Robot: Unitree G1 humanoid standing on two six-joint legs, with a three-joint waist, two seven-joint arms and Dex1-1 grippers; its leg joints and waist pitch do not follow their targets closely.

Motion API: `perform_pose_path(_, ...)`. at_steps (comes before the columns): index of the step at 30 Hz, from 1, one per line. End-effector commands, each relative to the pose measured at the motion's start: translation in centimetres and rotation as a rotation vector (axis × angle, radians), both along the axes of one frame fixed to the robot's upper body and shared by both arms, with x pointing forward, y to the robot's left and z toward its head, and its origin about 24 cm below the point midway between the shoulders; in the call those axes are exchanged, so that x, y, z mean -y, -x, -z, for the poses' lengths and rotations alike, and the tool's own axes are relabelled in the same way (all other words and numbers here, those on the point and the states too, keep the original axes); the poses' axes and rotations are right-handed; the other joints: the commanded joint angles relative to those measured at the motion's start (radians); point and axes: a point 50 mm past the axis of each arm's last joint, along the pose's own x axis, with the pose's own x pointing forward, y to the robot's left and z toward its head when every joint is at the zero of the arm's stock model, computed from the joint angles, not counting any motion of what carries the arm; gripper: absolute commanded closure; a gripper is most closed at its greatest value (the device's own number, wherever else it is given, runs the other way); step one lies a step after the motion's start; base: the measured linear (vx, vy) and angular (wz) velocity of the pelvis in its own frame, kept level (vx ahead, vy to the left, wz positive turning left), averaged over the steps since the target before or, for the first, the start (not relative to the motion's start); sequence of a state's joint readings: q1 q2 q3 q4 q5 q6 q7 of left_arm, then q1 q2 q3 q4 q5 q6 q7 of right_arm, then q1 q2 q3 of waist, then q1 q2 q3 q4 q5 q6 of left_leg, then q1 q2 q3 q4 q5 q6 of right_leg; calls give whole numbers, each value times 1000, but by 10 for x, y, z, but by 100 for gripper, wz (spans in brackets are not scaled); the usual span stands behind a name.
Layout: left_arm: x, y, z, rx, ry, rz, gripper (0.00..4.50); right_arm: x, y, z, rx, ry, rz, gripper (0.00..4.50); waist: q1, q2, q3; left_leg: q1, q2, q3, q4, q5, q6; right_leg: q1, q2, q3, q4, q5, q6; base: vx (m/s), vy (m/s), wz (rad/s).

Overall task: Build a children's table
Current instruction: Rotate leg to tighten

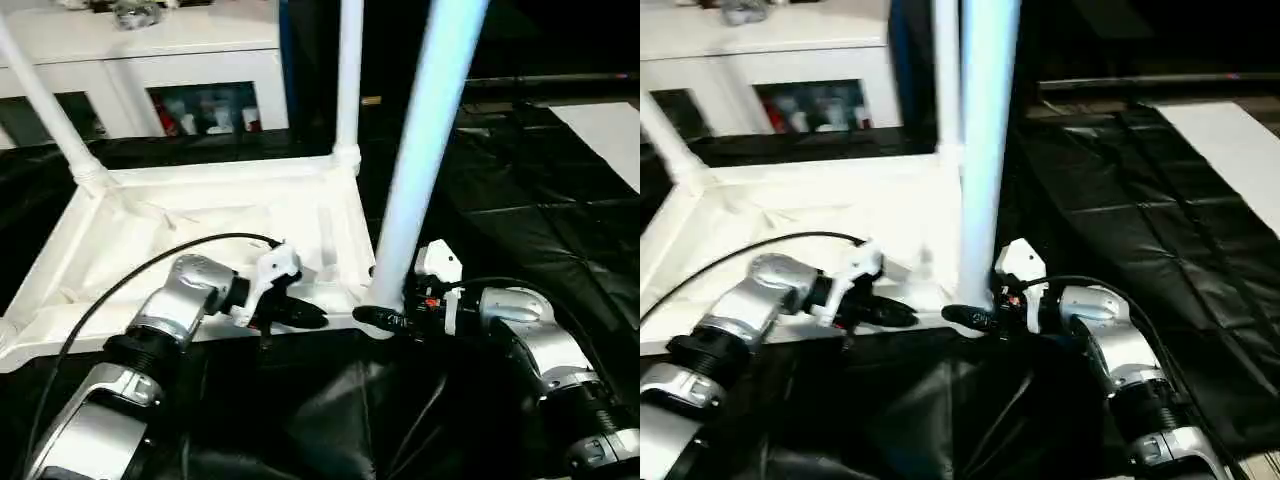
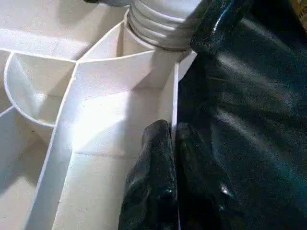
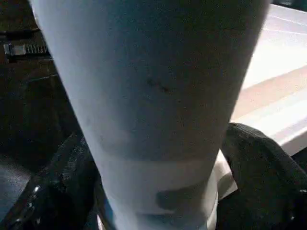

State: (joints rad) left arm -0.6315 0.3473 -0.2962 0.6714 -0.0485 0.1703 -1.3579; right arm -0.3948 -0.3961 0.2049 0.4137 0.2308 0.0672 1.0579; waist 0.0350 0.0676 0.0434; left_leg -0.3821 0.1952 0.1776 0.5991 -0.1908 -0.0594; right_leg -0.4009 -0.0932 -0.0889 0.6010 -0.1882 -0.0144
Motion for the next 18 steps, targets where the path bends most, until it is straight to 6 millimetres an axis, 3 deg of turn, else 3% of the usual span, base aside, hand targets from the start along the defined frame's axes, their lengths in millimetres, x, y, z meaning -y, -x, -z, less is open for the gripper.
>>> perform_pose_path(1, 2, 6, 1, -36, 30, 47, 450, 0, -1, -4, 13, 26, -18, 56, 1, -15, -64, 12, 34, -6, -68, -158, 98, 58, -53, 46, -64, -132, -254, 0, 0, 0)
perform_pose_path(4, -1, 7, -1, -34, 32, 56, 450, 1, 3, -3, -3, 53, -53, 56, 4, -16, -68, 9, 34, -6, -63, -112, 122, 60, -52, 46, -57, -67, -265, 0, 0, 0)
perform_pose_path(7, -2, 6, -2, -28, 28, 53, 450, 2, 1, -2, -7, 62, -45, 89, 5, -14, -69, 8, 33, -5, -60, -101, 133, 60, -52, 43, -56, -54, -267, 0, 0, 0)
perform_pose_path(11, -2, 4, -2, -19, 29, 41, 450, 1, -2, -2, -6, 44, -9, 126, 4, -14, -66, 9, 33, -6, -63, -131, 118, 60, -52, 42, -61, -107, -259, 0, 0, 0)
perform_pose_path(18, 1, 3, -1, -9, 34, 6, 450, -1, -5, 0, -20, 1, 51, 170, 3, -14, -68, 9, 33, -7, -62, -130, 111, 61, -52, 43, -59, -95, -261, 0, 0, 0)
